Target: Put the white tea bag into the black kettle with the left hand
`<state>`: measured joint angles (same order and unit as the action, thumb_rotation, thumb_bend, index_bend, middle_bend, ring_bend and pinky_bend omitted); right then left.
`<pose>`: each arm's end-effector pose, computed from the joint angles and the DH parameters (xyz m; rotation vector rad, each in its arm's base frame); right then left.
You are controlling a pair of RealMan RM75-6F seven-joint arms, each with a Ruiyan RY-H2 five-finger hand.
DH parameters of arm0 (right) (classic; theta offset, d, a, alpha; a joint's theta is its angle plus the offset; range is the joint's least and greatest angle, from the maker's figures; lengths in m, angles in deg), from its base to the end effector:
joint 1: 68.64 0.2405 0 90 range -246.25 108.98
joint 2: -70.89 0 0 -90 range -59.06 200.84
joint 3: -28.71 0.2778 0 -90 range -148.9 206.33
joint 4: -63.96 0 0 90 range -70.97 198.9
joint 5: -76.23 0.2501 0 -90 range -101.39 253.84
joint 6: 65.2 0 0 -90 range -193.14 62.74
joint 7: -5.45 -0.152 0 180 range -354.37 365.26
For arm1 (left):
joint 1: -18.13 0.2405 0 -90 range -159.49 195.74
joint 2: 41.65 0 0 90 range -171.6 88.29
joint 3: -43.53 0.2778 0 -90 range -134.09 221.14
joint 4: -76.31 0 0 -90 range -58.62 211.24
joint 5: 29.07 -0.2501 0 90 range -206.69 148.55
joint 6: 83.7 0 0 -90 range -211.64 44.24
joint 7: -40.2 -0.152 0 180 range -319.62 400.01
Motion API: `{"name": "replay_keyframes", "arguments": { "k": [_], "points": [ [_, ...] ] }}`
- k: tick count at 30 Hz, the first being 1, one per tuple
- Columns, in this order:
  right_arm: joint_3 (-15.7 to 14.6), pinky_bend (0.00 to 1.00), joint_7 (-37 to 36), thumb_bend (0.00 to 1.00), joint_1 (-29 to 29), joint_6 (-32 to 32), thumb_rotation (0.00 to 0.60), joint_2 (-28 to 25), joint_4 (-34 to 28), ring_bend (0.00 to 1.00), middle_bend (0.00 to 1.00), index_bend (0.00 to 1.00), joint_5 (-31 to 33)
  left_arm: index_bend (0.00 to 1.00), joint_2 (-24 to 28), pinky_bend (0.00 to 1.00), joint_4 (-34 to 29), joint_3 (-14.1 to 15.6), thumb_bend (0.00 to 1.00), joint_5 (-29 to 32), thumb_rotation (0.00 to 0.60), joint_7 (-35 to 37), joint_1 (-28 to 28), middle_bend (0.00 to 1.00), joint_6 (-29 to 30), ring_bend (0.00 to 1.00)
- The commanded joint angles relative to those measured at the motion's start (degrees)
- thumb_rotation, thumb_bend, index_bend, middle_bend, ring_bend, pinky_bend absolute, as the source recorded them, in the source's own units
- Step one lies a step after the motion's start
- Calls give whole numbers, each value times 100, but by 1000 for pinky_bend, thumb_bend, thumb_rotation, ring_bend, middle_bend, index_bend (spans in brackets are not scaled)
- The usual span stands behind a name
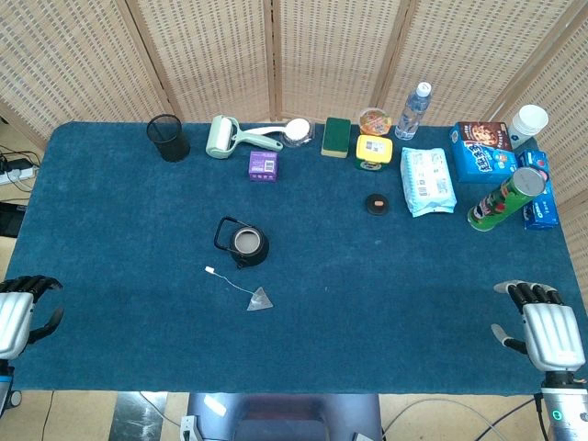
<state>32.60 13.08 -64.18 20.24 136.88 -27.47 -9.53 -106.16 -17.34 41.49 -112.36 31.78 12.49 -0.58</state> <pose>-0.3462 -0.1961 0.1257 1.4004 -0.8044 0.8275 -0.3471 0.1944 0.1225 -1.4233 -0.8612 -0.7761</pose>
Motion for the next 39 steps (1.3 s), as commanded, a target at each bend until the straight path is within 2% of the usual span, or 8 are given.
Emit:
{"name": "replay_keyframes", "arguments": {
  "k": [1,16,19,22,24,27,32,39],
  "points": [
    [8,251,12,243,5,10,600,13,8,299,341,335,-6,397,-15,301,13,3,378,15,600,4,-9,399,-32,323],
    [-8,249,-291,242,-127,264,600,62,199,290,341,337,-108,397,228,302,-231,-39,379,-120,600,-127,-201,399,-202,323],
    [-44,249,-346,243,-144,270,600,112,287,290,341,337,-147,396,314,363,-302,-100,378,-131,600,-242,-392,399,-428,332],
    [-81,248,-430,243,-163,256,600,153,359,290,341,337,-163,397,377,505,-367,-142,379,-137,600,-361,-577,450,-664,394],
    [-105,248,-471,242,-180,235,600,172,434,290,341,336,-148,397,422,616,-429,-190,379,-144,600,-489,-797,534,-947,464],
    [-119,248,-516,242,-199,206,600,144,499,290,341,336,-120,397,424,769,-461,-321,375,24,600,-695,-1131,734,-1386,658],
    [-114,249,-610,242,-202,136,600,110,577,290,341,336,-58,397,280,897,-419,-500,369,436,600,-904,-1621,960,-2055,896],
    [-101,252,-733,242,-171,2,600,149,696,289,341,337,21,428,-72,972,-153,-619,375,708,600,-818,-2225,1000,-2797,999]
  ]
}}
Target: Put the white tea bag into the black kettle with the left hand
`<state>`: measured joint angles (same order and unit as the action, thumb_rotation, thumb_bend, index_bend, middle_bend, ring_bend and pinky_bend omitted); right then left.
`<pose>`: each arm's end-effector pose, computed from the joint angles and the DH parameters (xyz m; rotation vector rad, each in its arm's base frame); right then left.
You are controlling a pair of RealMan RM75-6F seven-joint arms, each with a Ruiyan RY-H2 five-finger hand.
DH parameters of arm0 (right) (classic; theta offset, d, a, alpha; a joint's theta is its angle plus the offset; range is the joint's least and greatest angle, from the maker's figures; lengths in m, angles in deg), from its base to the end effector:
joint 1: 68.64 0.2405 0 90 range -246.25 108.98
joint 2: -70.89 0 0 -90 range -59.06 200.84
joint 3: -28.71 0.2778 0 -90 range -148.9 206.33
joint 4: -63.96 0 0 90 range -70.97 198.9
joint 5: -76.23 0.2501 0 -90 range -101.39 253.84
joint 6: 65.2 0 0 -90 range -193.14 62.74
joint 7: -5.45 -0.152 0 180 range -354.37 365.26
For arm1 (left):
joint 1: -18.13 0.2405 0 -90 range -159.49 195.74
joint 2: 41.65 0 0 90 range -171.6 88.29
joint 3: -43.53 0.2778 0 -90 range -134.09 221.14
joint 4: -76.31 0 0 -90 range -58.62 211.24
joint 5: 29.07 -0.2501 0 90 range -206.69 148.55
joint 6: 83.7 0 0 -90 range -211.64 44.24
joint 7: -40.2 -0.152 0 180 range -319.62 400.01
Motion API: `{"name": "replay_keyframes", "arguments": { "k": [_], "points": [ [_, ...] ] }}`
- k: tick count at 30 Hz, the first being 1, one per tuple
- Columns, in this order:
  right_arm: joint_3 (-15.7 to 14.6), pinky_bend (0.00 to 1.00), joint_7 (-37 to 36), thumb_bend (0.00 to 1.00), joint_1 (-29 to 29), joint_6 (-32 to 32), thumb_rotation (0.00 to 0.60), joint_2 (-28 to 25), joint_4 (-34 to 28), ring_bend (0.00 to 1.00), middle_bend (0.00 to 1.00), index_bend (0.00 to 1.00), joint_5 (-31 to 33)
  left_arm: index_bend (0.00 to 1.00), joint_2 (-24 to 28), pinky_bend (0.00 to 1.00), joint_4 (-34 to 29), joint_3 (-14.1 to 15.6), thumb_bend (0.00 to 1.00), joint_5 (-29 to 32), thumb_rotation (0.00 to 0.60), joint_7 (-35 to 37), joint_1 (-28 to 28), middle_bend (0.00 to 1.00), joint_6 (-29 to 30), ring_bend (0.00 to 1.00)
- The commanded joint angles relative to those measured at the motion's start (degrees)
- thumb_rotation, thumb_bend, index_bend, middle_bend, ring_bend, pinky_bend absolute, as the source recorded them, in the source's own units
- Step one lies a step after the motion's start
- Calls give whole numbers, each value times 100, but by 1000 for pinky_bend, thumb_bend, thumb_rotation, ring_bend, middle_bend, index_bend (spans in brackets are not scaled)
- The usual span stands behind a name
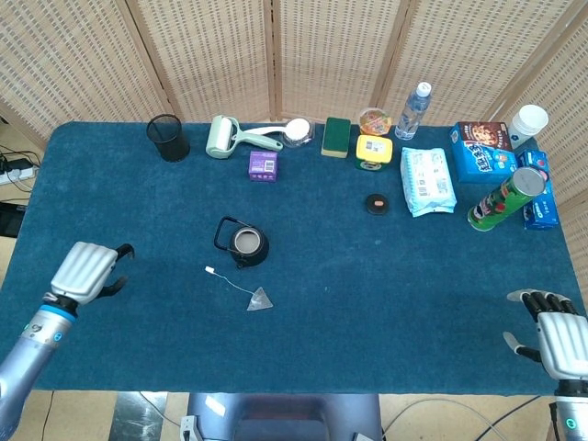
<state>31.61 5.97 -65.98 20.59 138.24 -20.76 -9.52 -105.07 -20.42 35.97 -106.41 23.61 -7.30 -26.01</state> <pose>-0.3776 -0.1818 0.1293 1.3704 -0.8531 0.8193 -0.2699 0.3143 0.0800 -1.8116 -0.8045 -0.7064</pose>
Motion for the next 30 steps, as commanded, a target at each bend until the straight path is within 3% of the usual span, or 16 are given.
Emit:
{"name": "replay_keyframes", "arguments": {
  "k": [1,11,30],
  "points": [
    [-2,252,-32,242,11,-46,600,16,35,289,341,337,25,429,-229,977,197,-72,376,122,600,-16,-311,1000,-312,1000],
    [26,258,-105,241,21,-130,600,27,111,289,341,337,109,438,-779,1000,665,-94,388,369,600,60,-838,1000,-787,1000],
    [48,259,-126,242,-13,-183,600,8,102,290,341,337,229,473,-1769,1000,1575,42,422,666,600,236,-1319,1000,-1116,1000]
  ]
}}
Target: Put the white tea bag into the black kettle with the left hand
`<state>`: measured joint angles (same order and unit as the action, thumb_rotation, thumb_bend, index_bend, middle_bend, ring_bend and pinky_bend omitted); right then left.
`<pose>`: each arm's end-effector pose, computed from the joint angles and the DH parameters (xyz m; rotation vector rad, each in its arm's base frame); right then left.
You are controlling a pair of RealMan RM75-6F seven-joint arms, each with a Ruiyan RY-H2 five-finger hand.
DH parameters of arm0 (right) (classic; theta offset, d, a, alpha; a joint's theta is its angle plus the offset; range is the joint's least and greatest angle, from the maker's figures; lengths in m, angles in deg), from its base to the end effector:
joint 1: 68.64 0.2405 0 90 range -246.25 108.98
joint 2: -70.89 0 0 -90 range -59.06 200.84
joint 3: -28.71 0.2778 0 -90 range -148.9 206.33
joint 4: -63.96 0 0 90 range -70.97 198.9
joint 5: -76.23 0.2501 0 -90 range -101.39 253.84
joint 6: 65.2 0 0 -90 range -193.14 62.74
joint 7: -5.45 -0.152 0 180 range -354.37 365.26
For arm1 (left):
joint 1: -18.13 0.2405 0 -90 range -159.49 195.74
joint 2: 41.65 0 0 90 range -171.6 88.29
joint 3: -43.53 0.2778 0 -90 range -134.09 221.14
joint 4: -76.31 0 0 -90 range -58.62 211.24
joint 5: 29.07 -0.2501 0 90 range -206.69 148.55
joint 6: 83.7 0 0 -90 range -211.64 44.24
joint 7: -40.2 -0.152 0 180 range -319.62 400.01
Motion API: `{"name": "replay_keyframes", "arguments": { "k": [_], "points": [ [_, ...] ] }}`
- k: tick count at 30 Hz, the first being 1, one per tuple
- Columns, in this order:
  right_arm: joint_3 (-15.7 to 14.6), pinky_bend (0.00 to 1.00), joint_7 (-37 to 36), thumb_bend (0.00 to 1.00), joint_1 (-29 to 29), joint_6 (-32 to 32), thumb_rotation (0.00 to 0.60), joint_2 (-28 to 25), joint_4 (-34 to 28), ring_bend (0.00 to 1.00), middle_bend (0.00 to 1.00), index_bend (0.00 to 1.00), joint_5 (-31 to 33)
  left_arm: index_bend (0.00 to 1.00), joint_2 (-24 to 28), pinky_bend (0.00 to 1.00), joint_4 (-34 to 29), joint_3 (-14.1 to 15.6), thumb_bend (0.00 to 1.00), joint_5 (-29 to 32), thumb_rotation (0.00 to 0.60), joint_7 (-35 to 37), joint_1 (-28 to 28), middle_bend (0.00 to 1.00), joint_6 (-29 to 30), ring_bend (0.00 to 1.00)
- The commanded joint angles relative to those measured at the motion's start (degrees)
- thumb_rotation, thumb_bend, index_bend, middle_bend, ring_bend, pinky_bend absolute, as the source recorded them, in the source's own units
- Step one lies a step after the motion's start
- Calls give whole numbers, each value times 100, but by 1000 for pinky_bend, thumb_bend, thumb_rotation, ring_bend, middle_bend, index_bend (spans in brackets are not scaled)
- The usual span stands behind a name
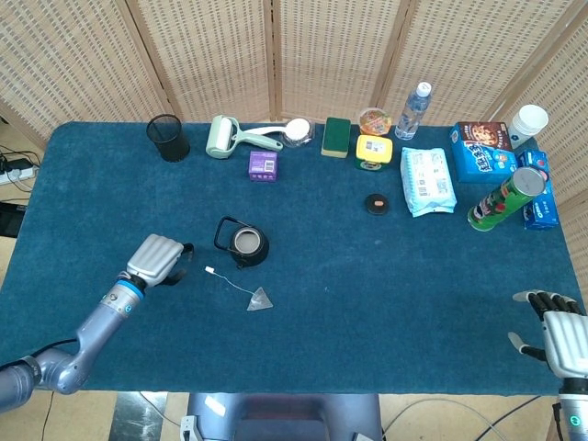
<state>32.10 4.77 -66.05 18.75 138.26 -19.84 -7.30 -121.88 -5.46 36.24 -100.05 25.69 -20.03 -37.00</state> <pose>-0.3882 -0.1832 0.1311 1.3419 -0.8904 0.7905 -0.2350 0.3723 -0.0224 -1.9634 -0.9064 -0.7104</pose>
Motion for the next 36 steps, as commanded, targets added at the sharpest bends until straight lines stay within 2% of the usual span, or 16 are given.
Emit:
{"name": "replay_keyframes", "arguments": {
  "k": [1,15,36],
  "points": [
    [-1,258,-13,242,-12,4,600,6,17,290,341,337,10,474,-130,1000,118,23,422,29,600,32,-64,1000,-15,1000],
    [0,258,-117,243,-94,15,600,9,111,290,341,342,98,475,-620,1000,537,98,421,157,600,34,-306,1000,-177,1000],
    [38,260,-284,243,-195,84,600,5,256,290,341,342,162,486,-901,1000,764,131,422,399,600,-75,-415,1000,-122,1000]
  ]
}}
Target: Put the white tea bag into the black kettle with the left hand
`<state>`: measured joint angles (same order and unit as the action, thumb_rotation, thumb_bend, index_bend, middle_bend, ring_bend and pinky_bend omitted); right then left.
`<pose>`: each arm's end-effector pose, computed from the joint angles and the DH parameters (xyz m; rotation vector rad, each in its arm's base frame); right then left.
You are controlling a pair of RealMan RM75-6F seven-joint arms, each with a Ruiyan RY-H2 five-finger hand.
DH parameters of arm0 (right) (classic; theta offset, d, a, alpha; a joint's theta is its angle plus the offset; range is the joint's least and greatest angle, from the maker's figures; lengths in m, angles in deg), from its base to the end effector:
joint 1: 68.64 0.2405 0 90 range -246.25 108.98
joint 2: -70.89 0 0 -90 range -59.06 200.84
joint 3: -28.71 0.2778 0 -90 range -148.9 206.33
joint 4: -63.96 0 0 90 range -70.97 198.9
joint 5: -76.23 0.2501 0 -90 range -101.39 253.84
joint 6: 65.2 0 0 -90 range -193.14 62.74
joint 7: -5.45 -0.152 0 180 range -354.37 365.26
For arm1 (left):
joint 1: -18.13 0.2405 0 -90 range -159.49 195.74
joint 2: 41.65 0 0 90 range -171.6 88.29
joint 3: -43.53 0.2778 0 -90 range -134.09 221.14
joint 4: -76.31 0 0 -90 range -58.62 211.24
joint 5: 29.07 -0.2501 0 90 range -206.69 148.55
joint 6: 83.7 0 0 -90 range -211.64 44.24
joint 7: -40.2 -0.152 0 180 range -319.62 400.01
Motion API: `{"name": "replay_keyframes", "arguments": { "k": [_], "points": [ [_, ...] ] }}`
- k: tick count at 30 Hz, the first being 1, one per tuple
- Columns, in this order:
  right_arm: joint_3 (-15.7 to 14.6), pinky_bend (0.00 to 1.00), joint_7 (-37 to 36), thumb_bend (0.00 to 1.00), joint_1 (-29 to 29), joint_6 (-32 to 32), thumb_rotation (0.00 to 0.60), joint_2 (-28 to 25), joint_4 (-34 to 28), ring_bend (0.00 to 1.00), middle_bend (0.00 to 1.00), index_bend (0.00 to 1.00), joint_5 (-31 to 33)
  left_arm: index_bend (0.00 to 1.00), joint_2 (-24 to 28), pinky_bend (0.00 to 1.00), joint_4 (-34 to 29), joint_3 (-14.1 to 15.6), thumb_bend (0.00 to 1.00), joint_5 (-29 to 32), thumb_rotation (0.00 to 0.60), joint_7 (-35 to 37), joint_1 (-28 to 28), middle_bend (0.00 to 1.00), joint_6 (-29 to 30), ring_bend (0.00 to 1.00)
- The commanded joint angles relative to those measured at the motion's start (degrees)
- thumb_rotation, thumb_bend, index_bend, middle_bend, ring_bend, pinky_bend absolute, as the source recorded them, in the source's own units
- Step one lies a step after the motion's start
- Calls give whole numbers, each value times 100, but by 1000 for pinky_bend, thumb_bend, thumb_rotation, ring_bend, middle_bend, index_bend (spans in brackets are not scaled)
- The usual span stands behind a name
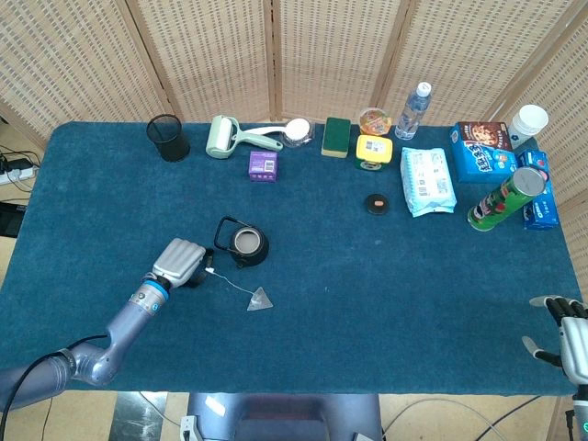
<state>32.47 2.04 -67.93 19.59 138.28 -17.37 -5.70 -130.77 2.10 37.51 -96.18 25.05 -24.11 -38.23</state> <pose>-0.4055 -0.1715 0.1424 1.2795 -0.9036 0.7713 -0.2210 0.3818 -0.0725 -1.9906 -0.9405 -0.7005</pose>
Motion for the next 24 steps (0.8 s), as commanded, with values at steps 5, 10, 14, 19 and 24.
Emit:
{"name": "replay_keyframes", "arguments": {
  "k": [5,10,14,19,24],
  "points": [
    [10,262,-44,243,-15,-9,600,16,45,290,341,342,19,489,-57,1000,35,10,423,37,600,-15,-19,1000,17,1000],
    [12,262,-82,242,-33,-5,600,19,70,290,341,341,27,499,-103,1000,61,12,422,85,600,-39,-31,1000,22,1000],
    [15,264,-123,242,-54,20,600,31,114,290,341,341,25,499,-139,1000,89,10,424,138,600,-67,-44,1000,16,1000],
    [34,265,-151,243,-33,-50,600,31,136,289,341,342,63,510,-200,1000,146,-11,426,221,600,-74,-66,1000,-4,1000],
    [50,266,-164,243,-37,-64,600,25,142,289,341,342,89,524,-240,1000,185,-25,439,257,600,-52,-84,1000,-9,1000]
  ]
}}
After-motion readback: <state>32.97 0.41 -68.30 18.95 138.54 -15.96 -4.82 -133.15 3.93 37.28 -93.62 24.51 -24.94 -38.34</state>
